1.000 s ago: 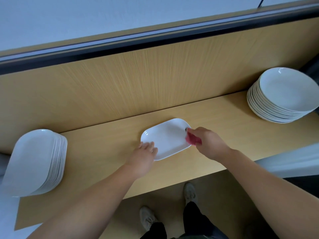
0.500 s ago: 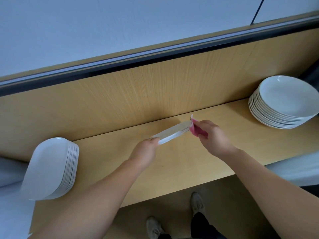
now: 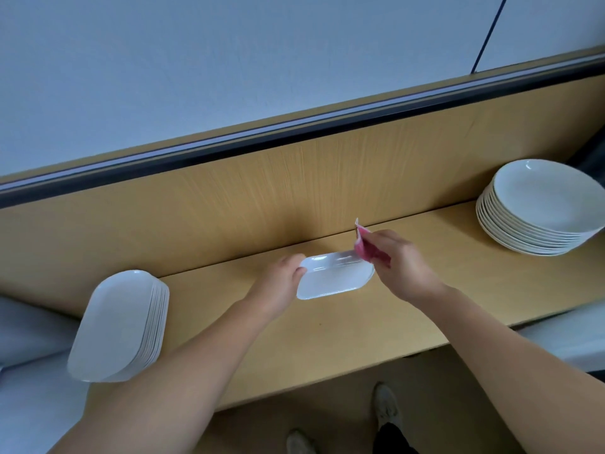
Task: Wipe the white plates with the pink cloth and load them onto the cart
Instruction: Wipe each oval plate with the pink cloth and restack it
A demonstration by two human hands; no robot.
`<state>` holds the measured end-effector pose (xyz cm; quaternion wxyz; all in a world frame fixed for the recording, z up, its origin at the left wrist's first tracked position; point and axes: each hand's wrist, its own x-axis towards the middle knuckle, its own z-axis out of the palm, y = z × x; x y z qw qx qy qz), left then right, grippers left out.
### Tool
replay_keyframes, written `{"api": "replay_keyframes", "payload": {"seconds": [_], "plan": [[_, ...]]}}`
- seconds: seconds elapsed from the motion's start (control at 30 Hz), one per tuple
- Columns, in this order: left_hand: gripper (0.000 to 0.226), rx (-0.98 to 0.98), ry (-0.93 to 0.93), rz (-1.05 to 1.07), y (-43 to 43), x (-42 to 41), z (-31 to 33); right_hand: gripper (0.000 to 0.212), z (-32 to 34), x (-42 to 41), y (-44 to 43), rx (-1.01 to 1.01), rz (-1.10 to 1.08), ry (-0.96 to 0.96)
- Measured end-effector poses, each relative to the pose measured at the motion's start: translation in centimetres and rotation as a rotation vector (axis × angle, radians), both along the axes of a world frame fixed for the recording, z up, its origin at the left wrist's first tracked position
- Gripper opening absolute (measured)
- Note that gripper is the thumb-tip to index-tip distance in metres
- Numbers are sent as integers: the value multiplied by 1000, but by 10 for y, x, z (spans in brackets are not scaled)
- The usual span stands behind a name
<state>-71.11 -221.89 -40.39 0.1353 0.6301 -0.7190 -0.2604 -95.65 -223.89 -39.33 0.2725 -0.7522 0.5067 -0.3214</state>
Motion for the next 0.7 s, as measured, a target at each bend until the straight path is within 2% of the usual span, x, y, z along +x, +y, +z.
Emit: {"api": "replay_keyframes", "payload": {"seconds": [0.2,0.3,0.4,0.5,0.7], "plan": [[23,117,6,82,-2,1,-5,64,-13,15,-1,2,50,65],[45,196,-61,113,-7,3,-7,57,-20,28,-3,-100,99,203],[24,195,-42,175,-11,0,-9,53,-27,47,-8,-209,194,351],[13,211,18,239,-15,0,-12,61,-36,65,-16,-270,254,467],[30,276,134,280,-20,5,-22,68,-55,87,-34,-205,320,671]]}}
